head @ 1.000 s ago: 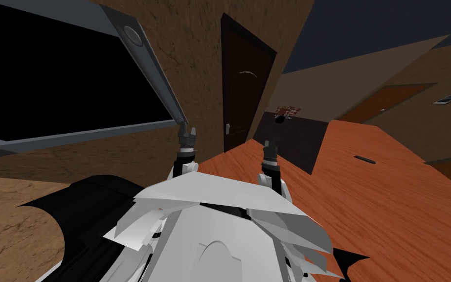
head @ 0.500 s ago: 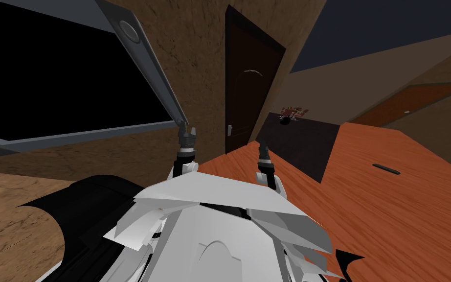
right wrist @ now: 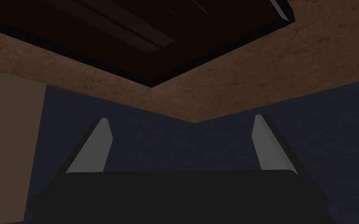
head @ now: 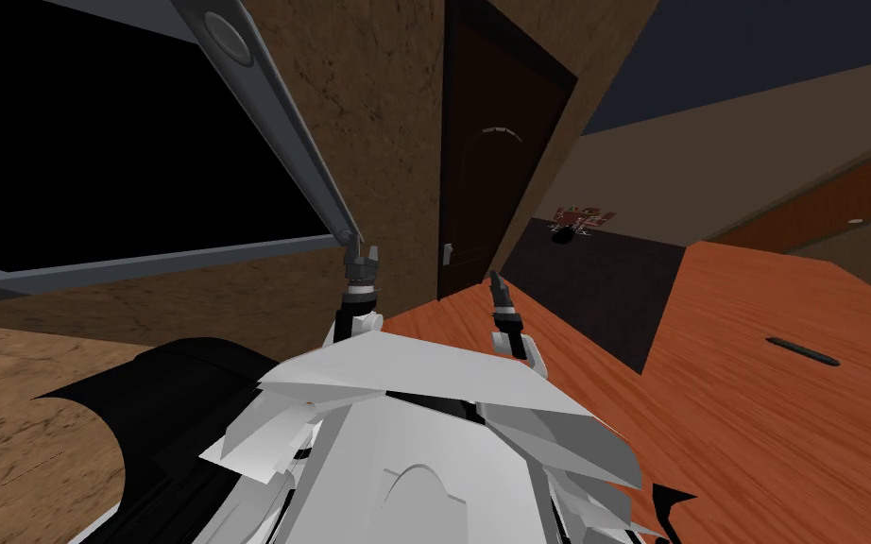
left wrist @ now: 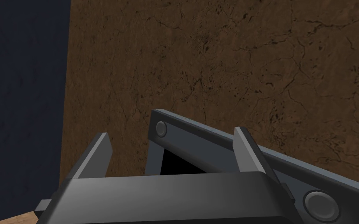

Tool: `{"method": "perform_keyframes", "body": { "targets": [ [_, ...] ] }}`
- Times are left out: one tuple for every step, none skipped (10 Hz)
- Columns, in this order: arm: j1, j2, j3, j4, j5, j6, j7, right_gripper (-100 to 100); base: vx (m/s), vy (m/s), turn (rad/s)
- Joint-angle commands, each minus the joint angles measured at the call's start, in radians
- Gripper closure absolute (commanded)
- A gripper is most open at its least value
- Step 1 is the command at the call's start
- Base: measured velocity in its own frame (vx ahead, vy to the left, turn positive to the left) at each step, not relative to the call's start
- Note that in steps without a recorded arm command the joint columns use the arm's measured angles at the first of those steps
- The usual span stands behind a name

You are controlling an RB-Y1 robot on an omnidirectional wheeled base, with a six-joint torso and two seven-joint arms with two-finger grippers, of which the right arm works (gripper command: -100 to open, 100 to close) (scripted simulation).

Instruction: Pull the door open

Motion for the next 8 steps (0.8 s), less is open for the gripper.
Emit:
{"method": "perform_keyframes", "body": {
  "targets": [
    [-0.025,-0.007,0.001,0.041,0.019,0.004,0.024,-100,0.102,0.002,0.071],
    [-0.034,-0.011,0.004,0.059,0.03,0.005,0.038,-100,0.095,-0.001,0.075],
    [-0.043,-0.014,0.006,0.078,0.041,0.006,0.052,-100,0.11,-0.012,0.072],
    [-0.052,-0.017,0.008,0.097,0.053,0.007,0.065,-100,0.104,-0.032,0.071],
    [-0.061,-0.021,0.011,0.116,0.064,0.009,0.079,-100,0.092,-0.017,0.077],
    [-0.069,-0.024,0.013,0.134,0.076,0.01,0.093,-100,0.091,0.006,0.078],
    [-0.078,-0.028,0.015,0.153,0.087,0.011,0.106,-100,0.099,-0.001,0.068],
    [-0.087,-0.031,0.017,0.171,0.098,0.012,0.12,-100,0.111,-0.009,0.07]
  ]
}}
